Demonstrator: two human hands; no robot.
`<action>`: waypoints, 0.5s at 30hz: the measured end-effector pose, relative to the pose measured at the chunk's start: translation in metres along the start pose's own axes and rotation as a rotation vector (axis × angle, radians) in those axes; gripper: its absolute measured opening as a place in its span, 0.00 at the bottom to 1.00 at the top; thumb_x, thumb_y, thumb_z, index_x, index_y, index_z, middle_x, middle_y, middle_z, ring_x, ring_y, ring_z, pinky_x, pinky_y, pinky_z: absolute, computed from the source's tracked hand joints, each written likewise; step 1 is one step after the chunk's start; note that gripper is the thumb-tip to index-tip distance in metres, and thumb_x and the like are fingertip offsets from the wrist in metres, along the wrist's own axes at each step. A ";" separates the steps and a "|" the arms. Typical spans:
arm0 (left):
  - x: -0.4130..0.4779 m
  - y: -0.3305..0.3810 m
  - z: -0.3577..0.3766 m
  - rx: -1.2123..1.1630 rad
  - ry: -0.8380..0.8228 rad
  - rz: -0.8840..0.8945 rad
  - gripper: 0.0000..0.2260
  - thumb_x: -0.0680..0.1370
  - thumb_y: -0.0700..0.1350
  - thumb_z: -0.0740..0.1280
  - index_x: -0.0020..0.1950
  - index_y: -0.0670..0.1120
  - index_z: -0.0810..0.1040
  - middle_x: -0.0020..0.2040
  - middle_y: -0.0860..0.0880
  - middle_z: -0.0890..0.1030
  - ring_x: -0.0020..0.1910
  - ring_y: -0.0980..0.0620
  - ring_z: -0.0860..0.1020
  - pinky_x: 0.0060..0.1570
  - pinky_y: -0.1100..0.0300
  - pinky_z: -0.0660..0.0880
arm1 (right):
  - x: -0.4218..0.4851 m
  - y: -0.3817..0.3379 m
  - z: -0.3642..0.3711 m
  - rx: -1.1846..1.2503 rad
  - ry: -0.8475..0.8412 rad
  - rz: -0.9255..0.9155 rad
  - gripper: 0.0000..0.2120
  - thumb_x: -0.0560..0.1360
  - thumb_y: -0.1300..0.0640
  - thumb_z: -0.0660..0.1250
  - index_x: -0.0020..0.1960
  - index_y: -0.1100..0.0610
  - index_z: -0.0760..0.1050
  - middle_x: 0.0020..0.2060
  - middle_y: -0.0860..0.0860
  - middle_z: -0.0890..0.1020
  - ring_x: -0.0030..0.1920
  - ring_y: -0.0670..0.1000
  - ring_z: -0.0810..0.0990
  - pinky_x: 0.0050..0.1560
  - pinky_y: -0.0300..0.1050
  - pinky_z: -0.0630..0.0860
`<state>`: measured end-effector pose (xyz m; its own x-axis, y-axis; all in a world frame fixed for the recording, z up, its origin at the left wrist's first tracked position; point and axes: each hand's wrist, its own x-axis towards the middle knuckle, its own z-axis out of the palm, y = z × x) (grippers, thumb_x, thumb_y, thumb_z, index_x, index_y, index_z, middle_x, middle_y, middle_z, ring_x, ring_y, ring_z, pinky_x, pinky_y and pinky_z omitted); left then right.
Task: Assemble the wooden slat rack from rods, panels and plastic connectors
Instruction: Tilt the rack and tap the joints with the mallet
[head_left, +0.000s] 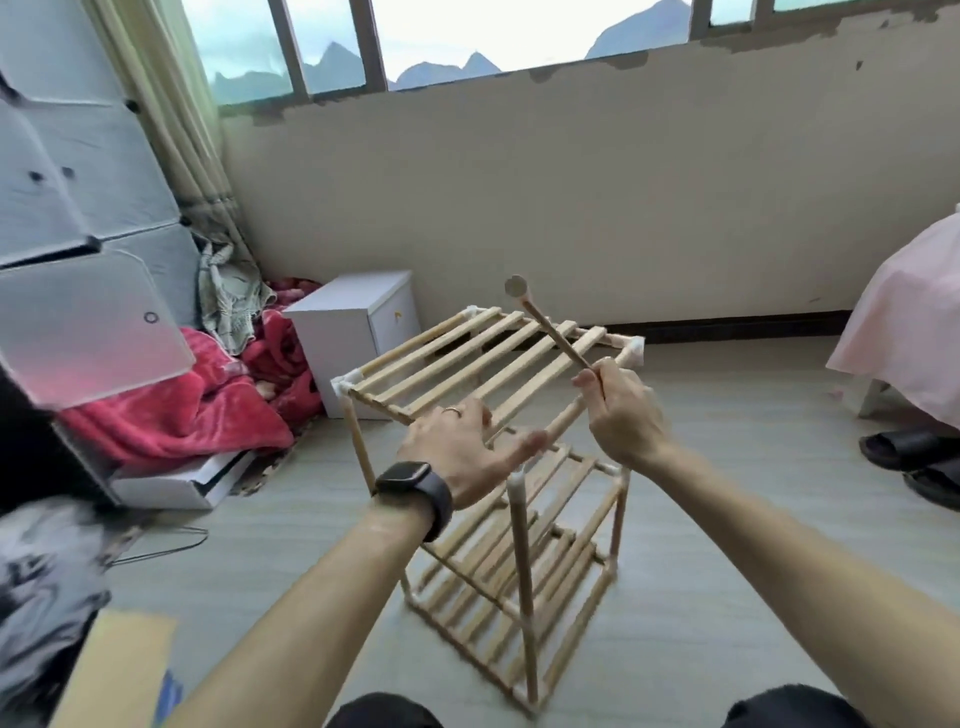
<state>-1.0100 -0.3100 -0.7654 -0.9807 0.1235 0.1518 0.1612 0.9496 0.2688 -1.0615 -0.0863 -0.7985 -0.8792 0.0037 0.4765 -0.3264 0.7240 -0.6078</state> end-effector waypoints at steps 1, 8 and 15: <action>-0.002 0.005 0.002 0.058 -0.046 -0.023 0.48 0.60 0.86 0.44 0.68 0.57 0.68 0.61 0.47 0.77 0.61 0.43 0.73 0.62 0.42 0.70 | 0.004 -0.001 0.008 -0.060 -0.025 -0.028 0.16 0.85 0.46 0.51 0.49 0.54 0.71 0.41 0.51 0.78 0.43 0.55 0.75 0.47 0.53 0.68; 0.000 0.000 0.026 0.224 0.096 0.128 0.33 0.75 0.68 0.57 0.77 0.55 0.60 0.74 0.49 0.71 0.77 0.36 0.59 0.73 0.36 0.55 | 0.005 -0.001 0.015 -0.160 -0.116 -0.013 0.16 0.85 0.44 0.44 0.46 0.46 0.66 0.43 0.45 0.79 0.51 0.49 0.73 0.57 0.54 0.59; 0.024 -0.038 -0.006 0.506 0.053 0.139 0.25 0.75 0.43 0.65 0.71 0.48 0.63 0.59 0.50 0.79 0.60 0.47 0.75 0.58 0.52 0.69 | -0.021 -0.032 0.017 0.293 -0.272 0.021 0.14 0.86 0.47 0.53 0.51 0.52 0.74 0.48 0.49 0.83 0.48 0.51 0.82 0.50 0.53 0.77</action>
<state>-1.0386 -0.3444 -0.7664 -0.9448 0.2555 0.2052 0.2024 0.9474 -0.2478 -1.0382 -0.1213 -0.7993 -0.9337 -0.1948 0.3003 -0.3580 0.4980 -0.7899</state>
